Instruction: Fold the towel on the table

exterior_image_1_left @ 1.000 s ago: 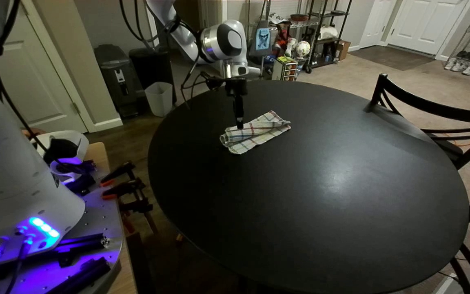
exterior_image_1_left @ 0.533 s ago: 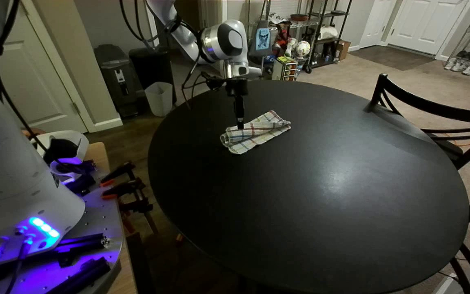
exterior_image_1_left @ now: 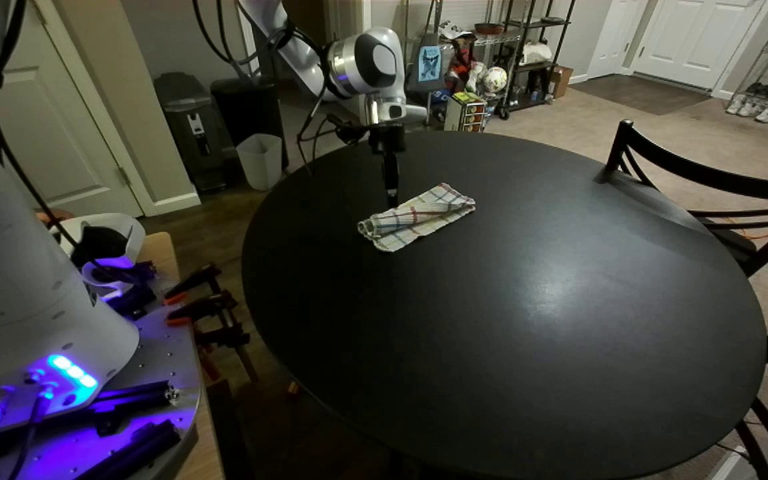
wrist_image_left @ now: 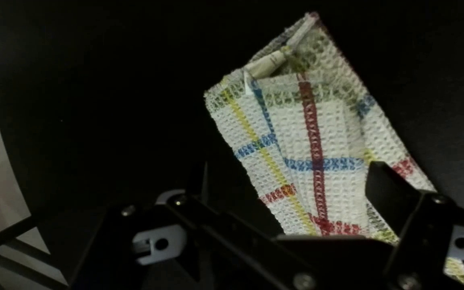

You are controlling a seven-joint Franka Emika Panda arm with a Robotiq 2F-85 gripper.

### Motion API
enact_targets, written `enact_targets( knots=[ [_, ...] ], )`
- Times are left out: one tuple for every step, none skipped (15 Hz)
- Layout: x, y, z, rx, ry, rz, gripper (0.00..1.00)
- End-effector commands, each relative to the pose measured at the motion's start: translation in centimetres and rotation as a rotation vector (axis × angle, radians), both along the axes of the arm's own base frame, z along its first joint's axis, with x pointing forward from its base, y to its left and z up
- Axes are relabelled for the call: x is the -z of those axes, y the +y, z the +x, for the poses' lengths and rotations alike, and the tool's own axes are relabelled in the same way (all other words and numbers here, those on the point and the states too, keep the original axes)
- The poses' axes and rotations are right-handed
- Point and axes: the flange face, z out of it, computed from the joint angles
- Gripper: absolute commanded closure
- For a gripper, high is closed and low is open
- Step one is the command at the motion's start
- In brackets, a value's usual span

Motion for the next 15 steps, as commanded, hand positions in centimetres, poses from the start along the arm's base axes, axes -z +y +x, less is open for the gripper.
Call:
enact_targets(
  knots=[
    [-0.8, -0.9, -1.0, 0.008, -0.012, -0.013, 0.0],
    [-0.6, -0.9, -1.0, 0.007, -0.009, -0.011, 0.0],
    [-0.4, -0.9, -1.0, 0.006, -0.004, -0.009, 0.0],
    [-0.2, -0.9, -1.0, 0.004, 0.002, -0.006, 0.0],
    [0.0, -0.9, -1.1, 0.003, 0.005, -0.005, 0.0],
    [0.1, -0.9, -1.1, 0.002, 0.007, -0.004, 0.0],
    [0.2, -0.9, -1.2, 0.0, 0.008, -0.003, 0.0],
    [0.2, -0.8, -1.1, 0.001, 0.004, 0.0, 0.0],
    [0.2, -0.7, -1.1, -0.002, 0.0, 0.008, 0.0],
    [0.1, -0.6, -1.0, -0.002, -0.006, 0.014, 0.0],
    [0.1, -0.5, -1.0, -0.004, -0.01, 0.02, 0.0],
    [0.1, -0.4, -0.9, -0.006, -0.012, 0.021, 0.0],
    [0.1, -0.3, -0.8, -0.008, -0.013, 0.023, 0.0],
    [0.2, -0.3, -0.7, -0.009, -0.014, 0.027, 0.0],
    [0.4, -0.3, -0.6, -0.009, -0.015, 0.029, 0.0]
  ],
)
